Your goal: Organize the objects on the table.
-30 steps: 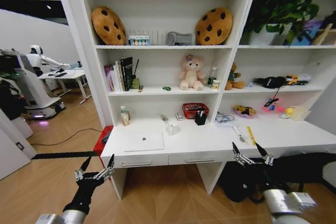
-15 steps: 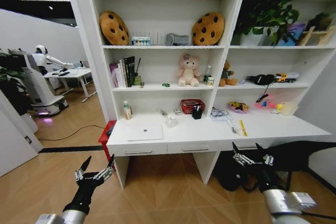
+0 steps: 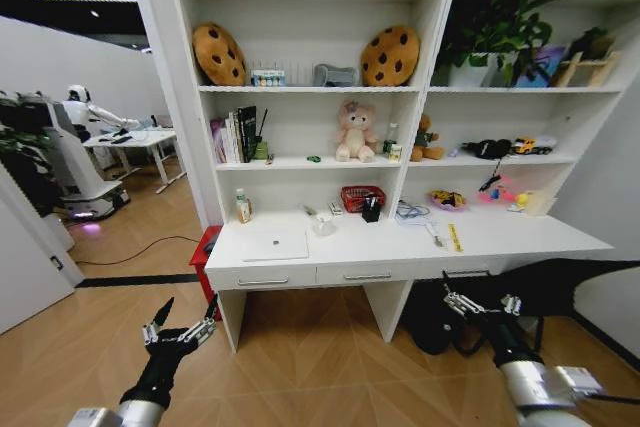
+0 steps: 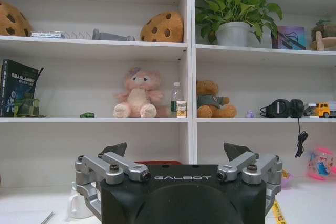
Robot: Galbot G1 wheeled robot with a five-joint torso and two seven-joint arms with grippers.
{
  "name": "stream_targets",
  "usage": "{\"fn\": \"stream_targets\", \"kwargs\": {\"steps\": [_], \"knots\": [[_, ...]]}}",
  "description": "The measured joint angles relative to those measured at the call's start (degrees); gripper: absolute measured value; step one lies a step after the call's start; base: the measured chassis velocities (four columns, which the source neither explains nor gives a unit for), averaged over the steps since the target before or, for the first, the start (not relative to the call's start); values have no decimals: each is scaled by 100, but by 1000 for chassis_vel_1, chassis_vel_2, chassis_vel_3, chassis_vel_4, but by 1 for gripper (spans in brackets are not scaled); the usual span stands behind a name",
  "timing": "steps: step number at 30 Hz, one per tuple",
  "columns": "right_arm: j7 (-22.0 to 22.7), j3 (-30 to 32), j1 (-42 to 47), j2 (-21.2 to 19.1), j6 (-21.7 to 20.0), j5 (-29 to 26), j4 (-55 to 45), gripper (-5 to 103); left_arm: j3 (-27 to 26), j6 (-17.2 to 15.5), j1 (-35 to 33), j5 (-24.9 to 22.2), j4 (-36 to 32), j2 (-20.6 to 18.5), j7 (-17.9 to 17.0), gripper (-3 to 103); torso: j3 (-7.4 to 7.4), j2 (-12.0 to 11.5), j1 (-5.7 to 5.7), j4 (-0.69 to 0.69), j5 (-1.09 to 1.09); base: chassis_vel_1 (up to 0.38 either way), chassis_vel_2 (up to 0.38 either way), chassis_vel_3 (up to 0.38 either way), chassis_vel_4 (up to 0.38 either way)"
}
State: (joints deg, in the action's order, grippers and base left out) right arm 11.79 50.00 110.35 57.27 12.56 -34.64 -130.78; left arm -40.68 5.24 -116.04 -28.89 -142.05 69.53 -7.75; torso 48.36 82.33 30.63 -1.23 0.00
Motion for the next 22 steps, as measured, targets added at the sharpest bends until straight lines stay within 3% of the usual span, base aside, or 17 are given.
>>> {"fn": "stream_targets", "kwargs": {"steps": [22], "knots": [[0,0,2,0,0,0,0,100,0,0,0,0,0,0,0,100,-1,0,-1,-1,0,0,0,0,0]]}}
